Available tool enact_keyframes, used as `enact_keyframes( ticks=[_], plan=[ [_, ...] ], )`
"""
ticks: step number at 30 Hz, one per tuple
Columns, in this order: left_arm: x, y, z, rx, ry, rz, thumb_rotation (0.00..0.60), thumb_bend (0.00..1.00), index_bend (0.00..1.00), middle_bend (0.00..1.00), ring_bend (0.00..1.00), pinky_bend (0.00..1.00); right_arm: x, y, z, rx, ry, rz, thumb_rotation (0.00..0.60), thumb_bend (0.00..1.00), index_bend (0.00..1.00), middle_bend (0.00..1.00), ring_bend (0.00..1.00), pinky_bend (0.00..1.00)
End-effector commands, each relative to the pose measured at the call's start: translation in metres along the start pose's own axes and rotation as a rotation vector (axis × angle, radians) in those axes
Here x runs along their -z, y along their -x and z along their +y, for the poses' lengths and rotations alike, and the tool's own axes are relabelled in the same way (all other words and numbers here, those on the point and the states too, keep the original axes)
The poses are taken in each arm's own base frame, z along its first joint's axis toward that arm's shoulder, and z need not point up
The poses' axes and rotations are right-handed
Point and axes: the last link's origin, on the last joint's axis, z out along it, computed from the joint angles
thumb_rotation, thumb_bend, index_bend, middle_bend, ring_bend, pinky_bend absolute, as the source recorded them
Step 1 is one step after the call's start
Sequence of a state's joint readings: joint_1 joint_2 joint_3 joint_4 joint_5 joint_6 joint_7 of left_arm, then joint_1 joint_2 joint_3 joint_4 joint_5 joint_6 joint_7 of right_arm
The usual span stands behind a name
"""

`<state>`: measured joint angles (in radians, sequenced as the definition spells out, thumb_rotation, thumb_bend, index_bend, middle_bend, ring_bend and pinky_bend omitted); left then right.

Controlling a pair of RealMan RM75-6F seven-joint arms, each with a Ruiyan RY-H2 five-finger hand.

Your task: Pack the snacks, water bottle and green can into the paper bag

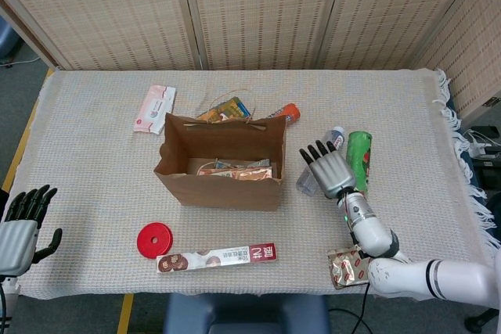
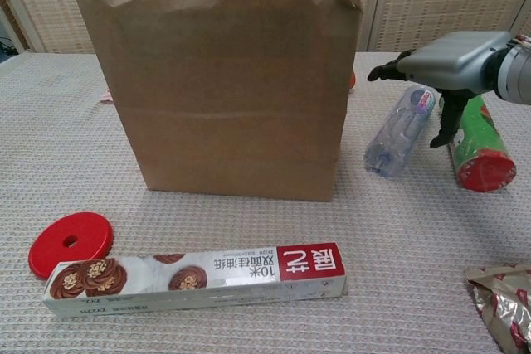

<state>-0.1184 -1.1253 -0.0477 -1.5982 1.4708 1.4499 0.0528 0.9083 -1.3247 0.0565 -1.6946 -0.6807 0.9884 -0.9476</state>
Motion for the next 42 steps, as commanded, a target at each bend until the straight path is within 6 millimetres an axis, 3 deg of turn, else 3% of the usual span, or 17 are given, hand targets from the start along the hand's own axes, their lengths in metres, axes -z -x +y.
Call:
enact_keyframes(
  ticks=[1, 14, 33, 36, 40, 42],
  plan=[
    [0.0, 0.0, 0.0, 0.0, 0.0, 0.0, 0.6, 0.44, 0.04, 0.0, 0.0, 0.0, -0.003, 0.007, 0.001, 0.022, 0.008, -0.027, 0.6, 0.0, 0.0, 0.06, 0.0, 0.12],
    [0.0, 0.0, 0.0, -0.002, -0.004, 0.005, 0.6, 0.44, 0.04, 0.0, 0.0, 0.0, -0.031, 0.019, -0.013, 0.009, 0.021, -0.062, 0.6, 0.0, 0.0, 0.06, 0.0, 0.12],
    [0.0, 0.0, -0.001, 0.014, 0.002, 0.002, 0.6, 0.44, 0.05, 0.0, 0.0, 0.0, -0.052, 0.029, -0.035, 0.107, 0.061, -0.124, 0.6, 0.0, 0.02, 0.07, 0.03, 0.13],
    [0.0, 0.0, -0.001, 0.014, 0.002, 0.003, 0.6, 0.45, 0.05, 0.0, 0.0, 0.0, -0.053, 0.029, -0.037, 0.106, 0.073, -0.109, 0.6, 0.08, 0.21, 0.21, 0.2, 0.27],
    [0.0, 0.0, -0.001, 0.017, 0.003, 0.002, 0.6, 0.45, 0.05, 0.0, 0.0, 0.0, -0.053, 0.03, -0.038, 0.1, 0.07, -0.102, 0.6, 0.27, 0.53, 0.49, 0.53, 0.58],
    [0.0, 0.0, -0.001, 0.017, 0.003, 0.002, 0.6, 0.45, 0.05, 0.0, 0.0, 0.0, -0.052, 0.03, -0.038, 0.101, 0.067, -0.098, 0.6, 0.31, 0.6, 0.55, 0.59, 0.63]
  ],
)
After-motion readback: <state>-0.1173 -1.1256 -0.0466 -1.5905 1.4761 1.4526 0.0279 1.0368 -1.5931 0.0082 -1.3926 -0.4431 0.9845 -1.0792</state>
